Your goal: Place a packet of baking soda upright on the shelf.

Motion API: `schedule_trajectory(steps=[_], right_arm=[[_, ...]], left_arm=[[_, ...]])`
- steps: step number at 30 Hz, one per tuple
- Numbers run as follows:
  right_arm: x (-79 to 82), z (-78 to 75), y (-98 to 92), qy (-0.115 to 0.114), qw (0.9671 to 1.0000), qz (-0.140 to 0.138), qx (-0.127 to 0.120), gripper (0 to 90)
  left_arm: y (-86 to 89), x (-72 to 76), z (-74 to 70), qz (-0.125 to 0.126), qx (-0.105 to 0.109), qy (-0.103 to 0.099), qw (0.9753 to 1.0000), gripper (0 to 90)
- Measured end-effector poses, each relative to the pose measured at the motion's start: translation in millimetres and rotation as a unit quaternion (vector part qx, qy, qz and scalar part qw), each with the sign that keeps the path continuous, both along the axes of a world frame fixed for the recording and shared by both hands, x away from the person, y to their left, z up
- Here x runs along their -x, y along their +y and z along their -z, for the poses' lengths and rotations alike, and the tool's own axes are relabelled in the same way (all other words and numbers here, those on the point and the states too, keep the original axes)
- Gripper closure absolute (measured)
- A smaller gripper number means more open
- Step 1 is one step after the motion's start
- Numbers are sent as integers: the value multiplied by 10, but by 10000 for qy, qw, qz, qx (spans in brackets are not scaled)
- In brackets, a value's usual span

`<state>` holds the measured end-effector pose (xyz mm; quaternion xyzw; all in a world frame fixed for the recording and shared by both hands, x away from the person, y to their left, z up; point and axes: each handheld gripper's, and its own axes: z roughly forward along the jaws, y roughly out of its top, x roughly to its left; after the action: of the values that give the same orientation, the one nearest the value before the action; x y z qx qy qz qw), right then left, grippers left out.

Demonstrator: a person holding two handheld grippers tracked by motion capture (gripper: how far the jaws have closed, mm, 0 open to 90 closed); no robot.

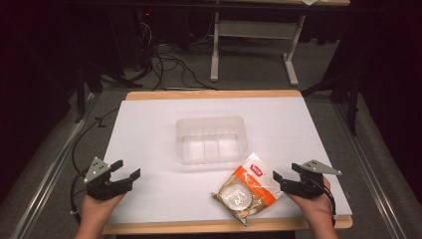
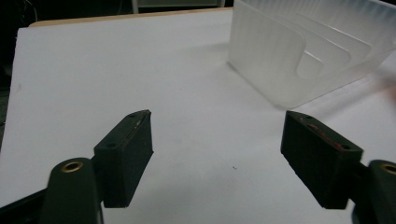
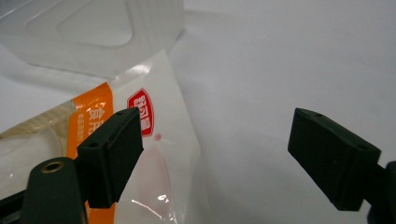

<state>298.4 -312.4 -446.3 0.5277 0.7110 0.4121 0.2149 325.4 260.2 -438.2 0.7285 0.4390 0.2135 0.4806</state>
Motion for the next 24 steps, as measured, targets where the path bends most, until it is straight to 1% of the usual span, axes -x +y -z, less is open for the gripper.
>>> schedule_trajectory(steps=[1, 4, 5, 7, 8, 11, 13, 14, 15, 16, 17, 18, 20, 21, 22, 23, 24], right_arm=[[-15, 47, 5, 214, 9998, -38, -14, 174], [-30, 100, 7, 393, 9991, -120, -39, 175], [-32, 112, 11, 453, 9988, -145, -72, 175], [-41, 134, 16, 564, 9982, -190, -90, 177], [-47, 150, 21, 636, 9977, -212, -106, 180], [-69, 204, 14, 842, 9958, -289, -200, 191], [-75, 218, 8, 885, 9953, -310, -239, 197], [-78, 226, 3, 938, 9947, -319, -280, 205], [-84, 242, -2, 1011, 9932, -418, -399, 243], [-86, 246, -4, 1018, 9927, -485, -438, 263], [-86, 246, -4, 1018, 9927, -485, -438, 263], [-91, 250, 9, 1039, 9905, -718, -548, 318], [-82, 235, 37, 1041, 9879, -883, -737, 363], [-79, 223, 54, 984, 9873, -986, -761, 365], [-70, 205, 80, 917, 9878, -1022, -728, 366], [-61, 186, 99, 853, 9880, -1081, -699, 381], [-51, 168, 111, 801, 9877, -1130, -722, 401]], left_arm=[[-9, 9, -6, 37, 52, -38, 10000, 276], [-36, 34, -9, 146, 177, -31, 9997, 276], [-55, 46, -12, 194, 175, -38, 9997, 276], [-109, 73, -18, 262, 61, -109, 9996, 276], [-136, 83, -21, 309, 43, -132, 9994, 276], [-199, 101, -30, 446, 54, -114, 9989, 261], [-218, 107, -33, 477, 44, -126, 9988, 257], [-233, 111, -35, 501, 39, -140, 9986, 257], [-251, 118, -38, 520, 26, -152, 9985, 257], [-269, 126, -41, 551, -16, -191, 9983, 257], [-269, 126, -41, 551, -16, -191, 9983, 257], [-281, 132, -42, 563, 5, -211, 9982, 257], [-288, 135, -41, 580, 44, -232, 9980, 257], [-290, 138, -41, 598, 52, -258, 9979, 257], [-295, 143, -42, 601, 66, -285, 9978, 258], [-298, 146, -44, 606, 74, -300, 9977, 261], [-301, 149, -46, 612, 99, -308, 9976, 263]])
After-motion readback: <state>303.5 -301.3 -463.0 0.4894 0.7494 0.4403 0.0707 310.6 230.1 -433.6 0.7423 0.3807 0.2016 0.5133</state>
